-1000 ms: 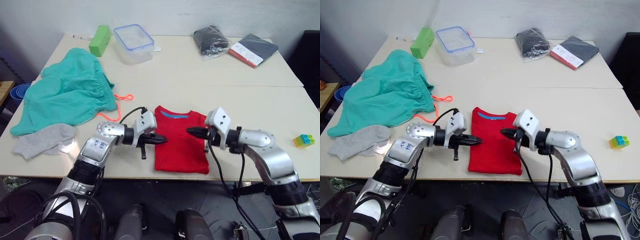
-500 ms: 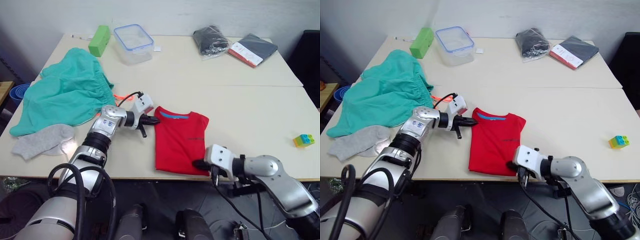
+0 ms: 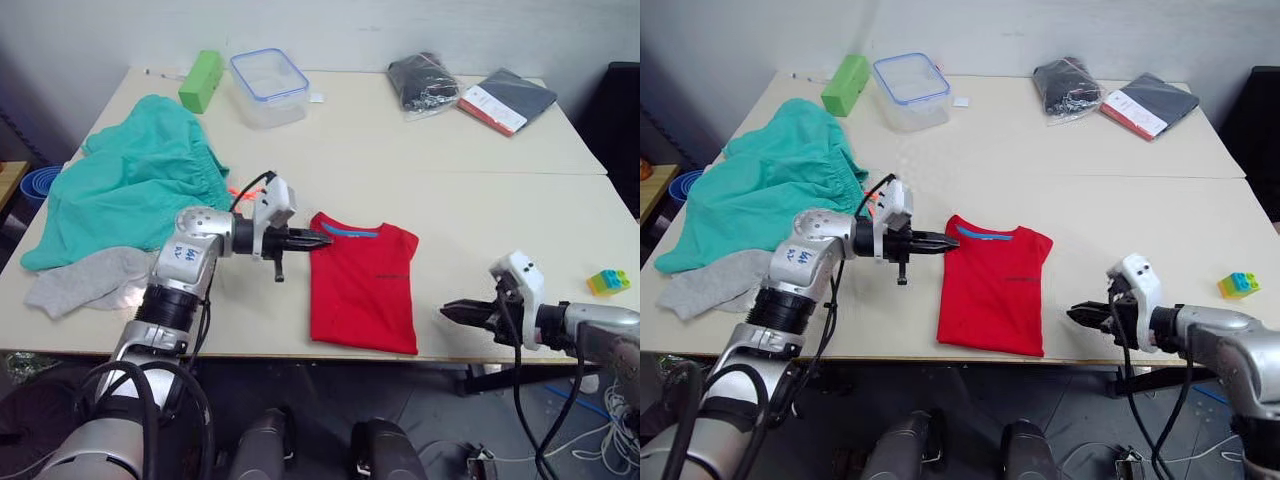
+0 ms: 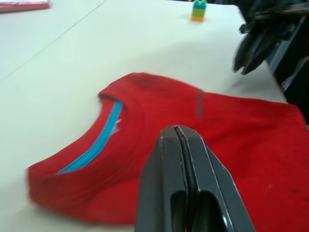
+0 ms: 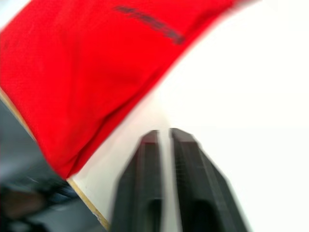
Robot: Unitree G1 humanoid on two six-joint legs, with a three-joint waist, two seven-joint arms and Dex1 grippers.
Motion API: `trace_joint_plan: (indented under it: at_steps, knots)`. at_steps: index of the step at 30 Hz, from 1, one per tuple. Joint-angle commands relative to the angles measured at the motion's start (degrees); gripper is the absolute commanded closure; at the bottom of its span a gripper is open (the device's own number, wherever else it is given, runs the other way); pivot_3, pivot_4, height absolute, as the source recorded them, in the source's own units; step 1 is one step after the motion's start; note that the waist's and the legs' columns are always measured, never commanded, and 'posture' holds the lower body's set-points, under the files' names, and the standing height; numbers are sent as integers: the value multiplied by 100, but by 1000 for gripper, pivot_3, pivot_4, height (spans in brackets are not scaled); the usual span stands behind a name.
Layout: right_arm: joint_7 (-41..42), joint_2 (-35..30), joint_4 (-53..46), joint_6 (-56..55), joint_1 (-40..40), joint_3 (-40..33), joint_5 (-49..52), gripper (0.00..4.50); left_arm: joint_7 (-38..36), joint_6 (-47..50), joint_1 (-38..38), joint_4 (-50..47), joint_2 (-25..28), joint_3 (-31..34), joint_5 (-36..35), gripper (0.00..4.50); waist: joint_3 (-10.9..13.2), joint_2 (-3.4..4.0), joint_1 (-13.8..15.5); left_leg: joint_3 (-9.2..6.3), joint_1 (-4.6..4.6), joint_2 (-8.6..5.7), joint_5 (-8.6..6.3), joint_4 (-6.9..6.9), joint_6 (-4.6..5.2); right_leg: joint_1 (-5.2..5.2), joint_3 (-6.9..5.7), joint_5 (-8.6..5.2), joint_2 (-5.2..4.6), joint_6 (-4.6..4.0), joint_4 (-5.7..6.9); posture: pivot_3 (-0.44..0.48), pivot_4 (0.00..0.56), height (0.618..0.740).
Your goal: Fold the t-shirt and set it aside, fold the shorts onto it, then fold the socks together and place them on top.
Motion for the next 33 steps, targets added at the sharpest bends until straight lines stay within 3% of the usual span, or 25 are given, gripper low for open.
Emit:
trace_joint_plan:
  at_steps: [1,3,7,17,25,28,33]
  knots:
    - [-294,367,505,756,-557,-183,409,2197,54,14,72,-491,12,7,-100,4500,0,0,-17,2,-1,2,0,0,-1,-2,-1,0,3,0,0,0,150,740]
    - [-442,633,838,999,-855,-113,441,1499,-59,141,185,-775,93,35,-249,4316,0,1,-20,5,-1,3,1,-1,-2,-6,-3,0,5,0,1,0,150,740]
    - [-618,1061,1346,1327,-1296,11,447,33,-156,166,456,-1358,368,27,-314,3267,0,2,-25,10,-2,2,0,-4,-2,-9,-2,0,5,0,1,0,150,740]
    - [-680,1785,2253,1003,-1896,807,92,0,155,578,956,-2328,943,407,-564,130,-10,-11,-208,19,14,13,-1,-16,-10,-7,0,0,17,-1,2,0,150,740]
    - [-594,2164,3030,518,-2355,1135,-206,0,424,742,1259,-2722,1199,546,-629,20,-15,-17,-329,34,41,46,-8,-22,-36,-4,19,0,58,-13,8,0,150,740]
    - [-427,2081,3052,408,-2391,1316,-273,618,515,772,1312,-2812,1211,557,-651,0,-16,-18,-308,35,42,50,-9,-22,-41,-5,23,-1,58,-17,8,0,150,740]
    - [-202,1853,3013,268,-2454,1467,-409,2396,623,782,1370,-2890,1212,524,-680,0,-16,-18,-285,34,41,49,-15,-33,-46,-10,29,-1,56,-17,6,0,150,740]
